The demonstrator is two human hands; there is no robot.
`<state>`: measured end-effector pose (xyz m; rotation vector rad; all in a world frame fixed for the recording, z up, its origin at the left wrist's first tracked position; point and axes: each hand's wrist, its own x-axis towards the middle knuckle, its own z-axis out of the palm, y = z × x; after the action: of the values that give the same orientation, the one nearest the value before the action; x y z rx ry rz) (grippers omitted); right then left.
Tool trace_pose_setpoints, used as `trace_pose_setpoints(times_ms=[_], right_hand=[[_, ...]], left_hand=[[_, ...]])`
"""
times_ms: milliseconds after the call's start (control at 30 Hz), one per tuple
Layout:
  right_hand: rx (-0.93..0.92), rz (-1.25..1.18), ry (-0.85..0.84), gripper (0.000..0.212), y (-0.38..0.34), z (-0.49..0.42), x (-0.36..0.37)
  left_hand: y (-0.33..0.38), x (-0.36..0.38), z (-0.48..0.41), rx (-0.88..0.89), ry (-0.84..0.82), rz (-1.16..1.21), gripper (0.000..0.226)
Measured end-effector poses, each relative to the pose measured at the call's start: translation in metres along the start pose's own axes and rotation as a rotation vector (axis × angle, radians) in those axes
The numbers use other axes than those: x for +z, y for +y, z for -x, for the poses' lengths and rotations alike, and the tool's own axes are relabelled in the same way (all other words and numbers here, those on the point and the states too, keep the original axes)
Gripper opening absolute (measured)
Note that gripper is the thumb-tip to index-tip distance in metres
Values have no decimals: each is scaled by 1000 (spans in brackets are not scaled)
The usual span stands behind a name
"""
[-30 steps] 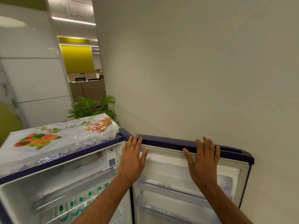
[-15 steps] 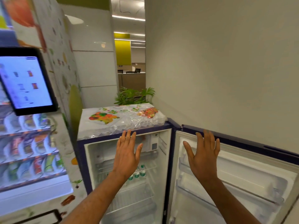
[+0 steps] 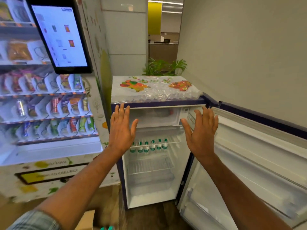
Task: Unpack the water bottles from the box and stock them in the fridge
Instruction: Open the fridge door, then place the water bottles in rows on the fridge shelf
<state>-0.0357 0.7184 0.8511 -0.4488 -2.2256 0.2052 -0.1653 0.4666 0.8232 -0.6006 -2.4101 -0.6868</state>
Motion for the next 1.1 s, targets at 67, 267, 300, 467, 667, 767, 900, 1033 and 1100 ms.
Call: trace_pose_setpoints(times_ms=[67,267,300,467,667,767,900,1033,1100], right_hand=[[-12,-37,-17,67,2,-3,12],[-50,-144,-80,64,24,-8,52],[-62,-162,-90,64,29,-8,58],[-119,-213,-125,62,54,-7,84],[-127,-238,-160,63,69,2,113],[-134,-231,-169,63,72,12,130],[-135,-238,-189,63,71,33,152],[-180,-252,-199,62,69,61,179],[-189,-260,-197,63,69,72,195]], left_hand=[[-3,6,1,-29,23,-16,67],[-3,48,6,-148,40,-78,67],[-3,56,7,-162,43,-95,67],[1,87,13,-203,85,-157,70],[-6,115,22,-217,136,-190,71],[-19,132,33,-227,158,-206,71],[-40,157,51,-273,154,-229,71],[-64,190,70,-296,142,-243,71],[-76,208,75,-317,134,-233,72]])
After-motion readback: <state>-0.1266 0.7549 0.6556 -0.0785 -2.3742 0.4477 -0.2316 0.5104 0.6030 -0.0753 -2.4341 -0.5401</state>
